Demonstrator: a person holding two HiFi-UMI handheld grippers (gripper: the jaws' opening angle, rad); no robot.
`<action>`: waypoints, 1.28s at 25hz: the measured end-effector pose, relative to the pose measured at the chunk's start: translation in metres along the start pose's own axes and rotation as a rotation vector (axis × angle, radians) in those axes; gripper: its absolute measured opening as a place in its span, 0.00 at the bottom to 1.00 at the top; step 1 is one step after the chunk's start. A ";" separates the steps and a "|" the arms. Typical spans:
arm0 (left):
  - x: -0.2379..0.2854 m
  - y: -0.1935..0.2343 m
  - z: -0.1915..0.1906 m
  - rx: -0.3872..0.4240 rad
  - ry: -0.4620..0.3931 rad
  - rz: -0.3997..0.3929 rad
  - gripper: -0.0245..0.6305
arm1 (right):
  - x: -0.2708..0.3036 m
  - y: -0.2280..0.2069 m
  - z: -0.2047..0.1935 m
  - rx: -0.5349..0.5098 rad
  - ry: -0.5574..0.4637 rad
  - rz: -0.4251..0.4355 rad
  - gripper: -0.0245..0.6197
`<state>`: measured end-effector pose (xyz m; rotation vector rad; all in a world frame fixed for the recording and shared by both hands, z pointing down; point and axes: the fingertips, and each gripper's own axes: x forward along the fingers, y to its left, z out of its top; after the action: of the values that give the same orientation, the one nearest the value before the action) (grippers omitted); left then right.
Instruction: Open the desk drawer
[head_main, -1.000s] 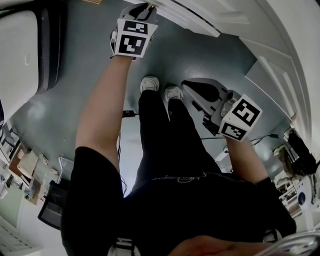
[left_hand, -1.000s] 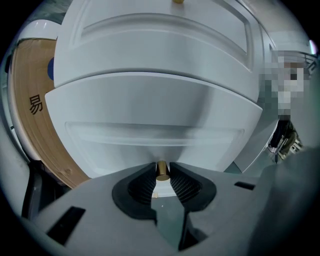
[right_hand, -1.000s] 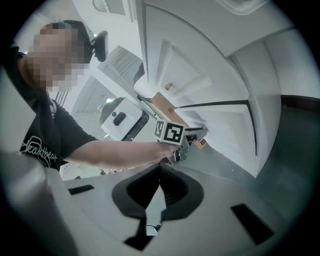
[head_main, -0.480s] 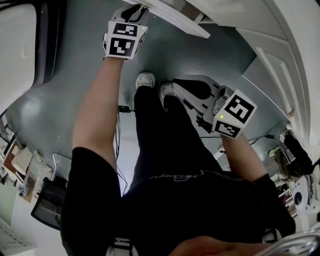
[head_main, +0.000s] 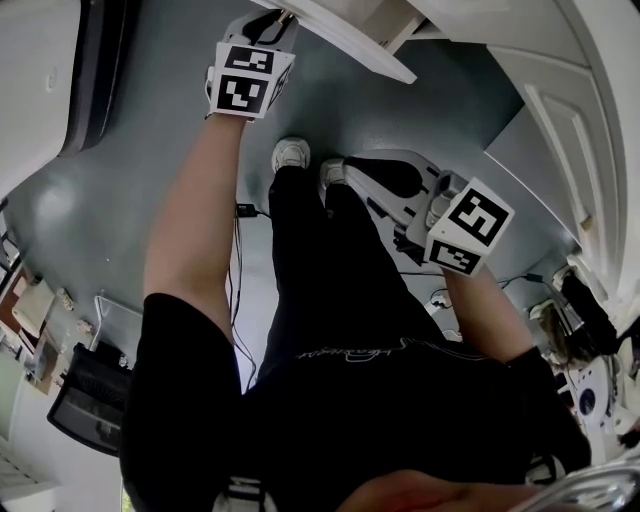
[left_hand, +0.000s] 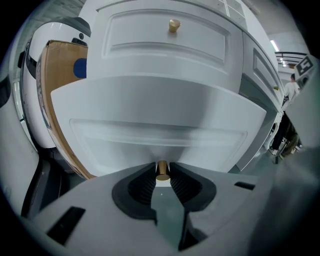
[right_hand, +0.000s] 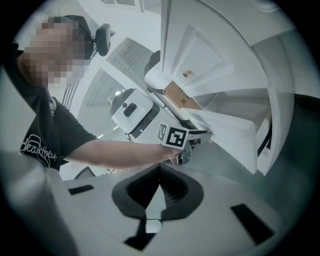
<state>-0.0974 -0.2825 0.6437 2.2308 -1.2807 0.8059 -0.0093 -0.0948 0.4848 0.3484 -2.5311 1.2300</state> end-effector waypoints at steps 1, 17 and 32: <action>-0.002 -0.001 -0.003 0.000 0.004 0.003 0.17 | 0.001 0.001 0.000 0.000 0.000 0.002 0.05; -0.037 -0.002 -0.038 -0.014 0.035 -0.006 0.17 | 0.032 0.030 0.001 0.012 -0.074 0.011 0.05; -0.052 -0.006 -0.053 0.011 0.042 -0.031 0.17 | 0.048 0.050 -0.030 0.070 -0.183 -0.066 0.05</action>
<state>-0.1274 -0.2142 0.6469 2.2251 -1.2218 0.8448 -0.0661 -0.0451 0.4842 0.5810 -2.6080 1.3179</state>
